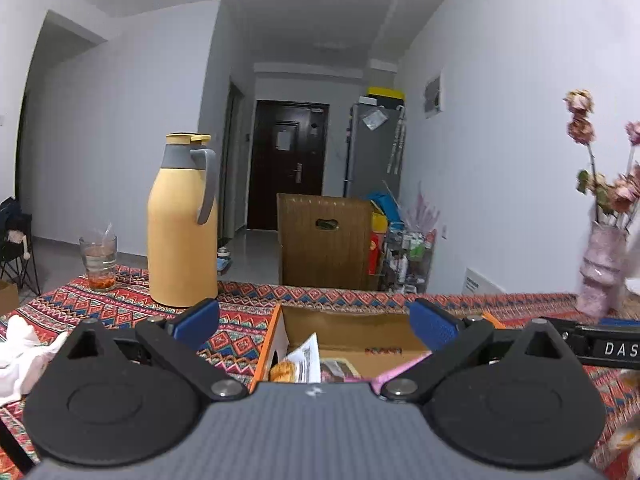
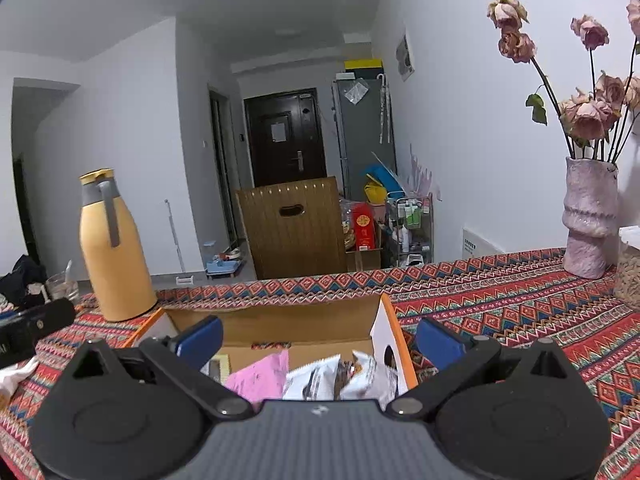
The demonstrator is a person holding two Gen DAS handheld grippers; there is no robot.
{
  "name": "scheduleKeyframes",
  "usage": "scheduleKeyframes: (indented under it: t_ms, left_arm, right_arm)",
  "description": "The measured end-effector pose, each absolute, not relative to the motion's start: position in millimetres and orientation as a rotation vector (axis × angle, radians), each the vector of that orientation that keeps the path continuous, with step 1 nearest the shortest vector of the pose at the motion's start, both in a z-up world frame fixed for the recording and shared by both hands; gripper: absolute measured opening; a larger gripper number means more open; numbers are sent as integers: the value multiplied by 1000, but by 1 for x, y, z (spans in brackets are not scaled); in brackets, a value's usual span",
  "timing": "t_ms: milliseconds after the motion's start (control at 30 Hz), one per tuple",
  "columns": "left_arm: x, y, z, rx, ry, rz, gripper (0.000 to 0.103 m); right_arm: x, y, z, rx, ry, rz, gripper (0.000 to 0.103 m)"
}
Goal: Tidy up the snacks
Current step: 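Withdraw both grippers from the box toward the remaining snacks, then grasp a white printed packet with the right gripper while the left gripper grasps a green-yellow snack bar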
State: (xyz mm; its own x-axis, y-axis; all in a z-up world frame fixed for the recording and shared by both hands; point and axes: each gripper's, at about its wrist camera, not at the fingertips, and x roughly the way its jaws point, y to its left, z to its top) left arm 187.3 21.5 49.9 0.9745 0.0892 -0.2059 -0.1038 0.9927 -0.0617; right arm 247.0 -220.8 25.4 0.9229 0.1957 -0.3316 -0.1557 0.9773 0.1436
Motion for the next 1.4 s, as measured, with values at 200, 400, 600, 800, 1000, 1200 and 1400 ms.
scheduleKeyframes:
  t_ms: [200, 400, 600, 800, 1000, 1200, 1400]
  left_arm:
    - [149, 25, 38, -13, 255, 58, 103]
    - [120, 29, 24, 1, 328, 34, 103]
    - [99, 36, 6, -53, 360, 26, 103]
    - [100, 46, -21, -77, 386, 64, 103]
    - [97, 51, -21, -105, 369, 39, 103]
    - [98, 50, -22, -107, 376, 33, 103]
    - [99, 50, -24, -110, 386, 27, 103]
  right_arm:
    - [205, -225, 18, 99, 374, 213, 103]
    - [169, -218, -4, 75, 444, 251, 103]
    - [144, -213, -27, 100, 522, 260, 103]
    - [134, -206, -39, 88, 558, 269, 103]
    - [136, -184, -34, 3, 548, 326, 90]
    - [159, -154, -37, -115, 615, 421, 70]
    - [182, -135, -54, -166, 690, 449, 62]
